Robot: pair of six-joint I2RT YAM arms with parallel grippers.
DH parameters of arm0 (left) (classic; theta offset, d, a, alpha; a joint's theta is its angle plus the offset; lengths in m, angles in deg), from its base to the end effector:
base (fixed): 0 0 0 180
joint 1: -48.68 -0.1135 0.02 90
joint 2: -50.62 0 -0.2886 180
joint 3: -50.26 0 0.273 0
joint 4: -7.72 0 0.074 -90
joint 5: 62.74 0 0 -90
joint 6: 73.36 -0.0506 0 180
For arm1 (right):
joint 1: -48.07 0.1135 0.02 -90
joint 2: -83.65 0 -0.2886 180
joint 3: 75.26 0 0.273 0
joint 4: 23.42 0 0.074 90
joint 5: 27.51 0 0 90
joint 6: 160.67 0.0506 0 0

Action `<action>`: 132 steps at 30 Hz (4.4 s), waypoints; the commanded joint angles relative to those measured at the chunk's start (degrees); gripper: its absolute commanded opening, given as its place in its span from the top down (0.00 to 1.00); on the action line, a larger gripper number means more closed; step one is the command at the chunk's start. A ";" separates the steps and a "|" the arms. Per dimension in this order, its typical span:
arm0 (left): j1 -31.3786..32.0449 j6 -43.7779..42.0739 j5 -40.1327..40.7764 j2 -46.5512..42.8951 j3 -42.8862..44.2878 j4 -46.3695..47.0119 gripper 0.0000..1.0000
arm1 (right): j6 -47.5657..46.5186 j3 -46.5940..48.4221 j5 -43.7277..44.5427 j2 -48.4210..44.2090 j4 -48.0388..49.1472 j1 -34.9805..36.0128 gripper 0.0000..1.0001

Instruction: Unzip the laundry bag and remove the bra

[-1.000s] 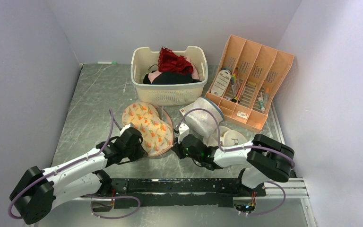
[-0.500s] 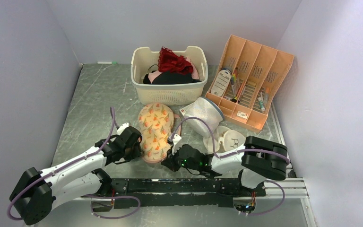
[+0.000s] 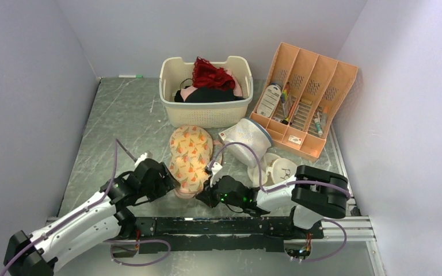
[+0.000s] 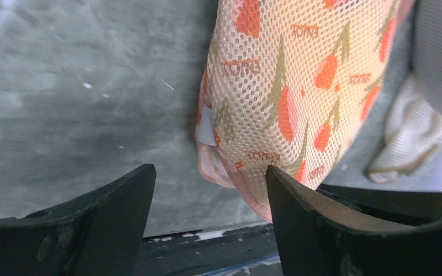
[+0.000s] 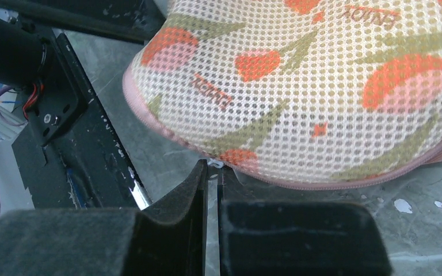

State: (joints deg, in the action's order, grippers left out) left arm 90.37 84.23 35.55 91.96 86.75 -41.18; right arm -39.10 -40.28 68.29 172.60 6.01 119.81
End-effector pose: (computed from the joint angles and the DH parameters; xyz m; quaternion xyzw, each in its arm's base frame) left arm 0.1159 -0.0935 0.1810 -0.2343 0.9187 -0.2133 0.2356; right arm 0.0952 0.2723 0.1296 -0.2628 0.7985 0.3971 0.3684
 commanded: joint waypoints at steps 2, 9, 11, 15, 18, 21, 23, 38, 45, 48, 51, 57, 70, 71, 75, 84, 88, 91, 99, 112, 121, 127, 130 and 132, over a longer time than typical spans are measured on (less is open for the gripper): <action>-0.35 6.45 -11.73 -6.74 -5.93 9.51 0.21 | 0.03 1.76 0.50 1.66 2.32 0.06 1.00; -0.30 8.79 -8.85 -9.37 -5.53 4.62 0.14 | 0.55 0.88 1.17 1.13 2.37 0.08 1.00; -0.34 9.54 -4.62 -11.23 -3.34 -1.60 0.13 | 0.31 0.60 1.67 0.52 1.53 0.06 1.00; -0.32 11.37 2.63 -15.58 0.83 -11.77 0.12 | 0.12 -0.40 3.59 -1.12 0.38 -0.09 1.00; -0.32 11.23 1.69 -17.93 1.53 -11.65 0.10 | 0.44 -0.47 3.46 -1.62 0.10 -0.73 1.00; -0.35 8.28 -4.94 -17.58 -0.14 -4.24 0.10 | -0.33 0.45 3.08 -1.14 -0.28 -0.81 1.00; -0.30 7.25 -10.59 -13.70 -1.64 0.94 0.12 | -0.62 0.85 3.00 -0.76 0.00 -0.83 1.00; -0.28 9.02 -18.55 5.47 -10.90 23.97 0.33 | 0.88 0.60 0.66 0.86 2.28 -1.14 1.00; -0.49 6.47 -8.38 3.82 -8.03 18.72 0.81 | 2.24 -1.64 2.02 -0.13 -0.73 -1.17 1.00; -0.63 5.39 -5.23 3.59 -6.22 13.59 0.92 | 2.87 -4.16 4.13 -1.72 -1.61 -1.17 1.00; -1.07 4.46 -2.84 2.82 -5.41 9.31 0.93 | 1.03 -4.16 8.47 -4.04 -6.83 -2.50 1.00; -1.59 3.24 0.37 -0.82 -4.87 1.60 0.93 | -3.16 -4.51 8.01 -10.03 -13.63 -13.64 1.00; -2.05 -1.82 8.38 9.07 3.87 -2.59 0.90 | -2.30 -0.25 -1.39 -4.06 -4.71 -2.96 1.00; -2.14 -1.51 8.32 9.84 4.34 -3.15 0.86 | -1.78 0.07 -2.12 -2.97 -3.32 -2.78 1.00; -2.14 -1.13 9.24 10.53 7.22 -7.42 0.52 | -0.29 1.88 -3.73 0.62 0.53 -2.83 1.00; -2.07 4.73 0.98 -0.05 5.14 -9.50 0.00 | 1.75 6.10 0.40 5.05 0.48 -2.82 1.00; -2.05 5.95 -7.50 -3.95 -0.32 -2.36 0.04 | 2.47 5.95 0.98 4.74 1.76 -2.82 1.00; -2.05 7.20 -13.33 -3.91 -4.85 7.66 0.08 | 3.15 5.55 -0.72 5.10 3.65 -2.84 1.00; -2.05 8.69 -14.11 3.31 -8.53 21.22 0.06 | 4.30 4.43 -4.20 6.26 6.31 -2.68 1.00; -2.08 9.00 -9.86 0.06 -10.92 18.08 0.93 | 1.32 3.10 4.87 4.43 -1.97 -3.46 1.00; -2.19 7.47 -6.07 -4.29 -10.13 9.46 0.93 | -1.42 -2.35 5.88 -1.52 -3.72 -12.97 1.00; -2.19 7.21 2.59 -2.37 -4.28 -0.10 0.93 | -3.51 -3.28 2.85 -5.26 -4.67 -12.91 1.00; -2.21 6.07 4.52 -1.02 -1.70 -1.22 0.85 | -1.85 -3.35 -0.72 -4.68 -2.78 -12.33 1.00; -2.14 4.92 5.08 0.27 0.60 -2.42 0.64 | 0.01 -3.29 -2.41 -4.06 -0.53 -11.81 1.00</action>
State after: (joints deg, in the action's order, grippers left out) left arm 88.58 92.01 34.46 90.59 82.96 -37.09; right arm -40.50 -42.66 68.45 168.12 2.47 107.46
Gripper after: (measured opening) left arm 0.210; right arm 0.007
